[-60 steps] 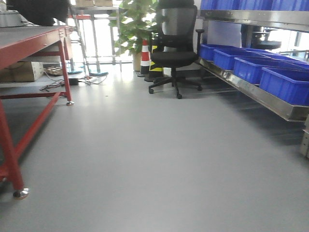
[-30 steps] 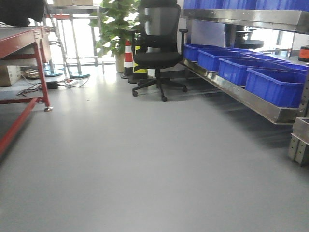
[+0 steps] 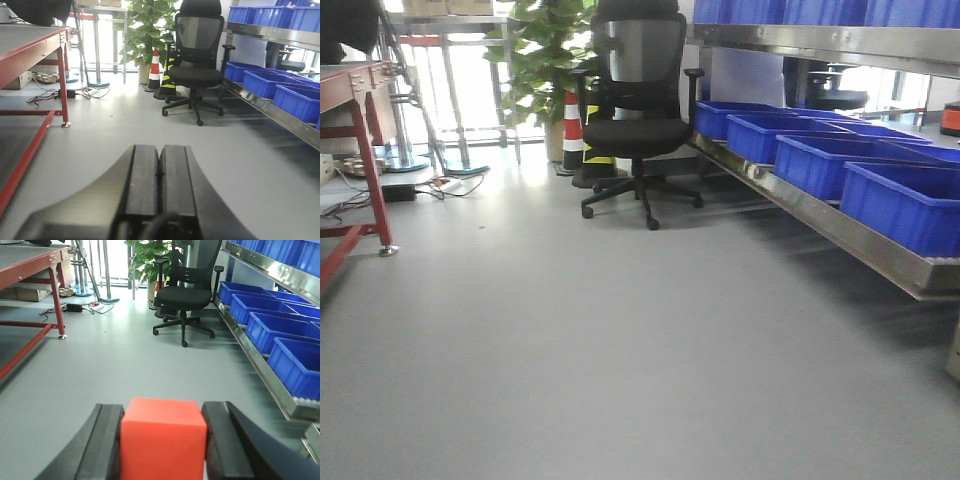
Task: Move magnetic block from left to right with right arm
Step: 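Drive the base across the room carrying the cube in the right gripper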
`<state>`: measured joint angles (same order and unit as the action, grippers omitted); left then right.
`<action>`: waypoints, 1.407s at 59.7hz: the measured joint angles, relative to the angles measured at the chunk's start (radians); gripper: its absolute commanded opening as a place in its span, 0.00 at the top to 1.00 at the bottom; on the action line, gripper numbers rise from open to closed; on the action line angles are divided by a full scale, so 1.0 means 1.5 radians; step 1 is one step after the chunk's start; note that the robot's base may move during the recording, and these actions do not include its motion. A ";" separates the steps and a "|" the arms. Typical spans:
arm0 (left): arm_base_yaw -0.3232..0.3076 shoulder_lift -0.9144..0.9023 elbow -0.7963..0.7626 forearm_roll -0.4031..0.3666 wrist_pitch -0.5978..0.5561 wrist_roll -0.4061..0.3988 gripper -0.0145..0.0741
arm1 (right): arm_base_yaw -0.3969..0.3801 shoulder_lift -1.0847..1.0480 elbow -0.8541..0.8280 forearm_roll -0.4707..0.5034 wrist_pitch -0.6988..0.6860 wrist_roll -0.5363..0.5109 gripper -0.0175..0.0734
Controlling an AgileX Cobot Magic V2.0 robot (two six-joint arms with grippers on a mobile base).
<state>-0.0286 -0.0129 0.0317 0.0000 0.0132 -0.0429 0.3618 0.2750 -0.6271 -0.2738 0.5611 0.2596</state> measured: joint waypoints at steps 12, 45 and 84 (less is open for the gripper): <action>0.000 0.000 0.000 0.000 0.000 0.000 0.97 | 0.000 0.000 0.000 0.000 0.000 0.000 0.66; 0.010 0.000 0.000 0.000 0.000 0.000 0.97 | 0.000 0.000 0.000 0.000 0.000 0.000 0.66; 0.027 0.000 0.000 0.000 0.000 0.000 0.97 | 0.000 0.000 0.000 0.000 0.000 0.000 0.66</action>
<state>0.0114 -0.0129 0.0317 0.0000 0.0132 -0.0429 0.3618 0.2750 -0.6271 -0.2738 0.5611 0.2596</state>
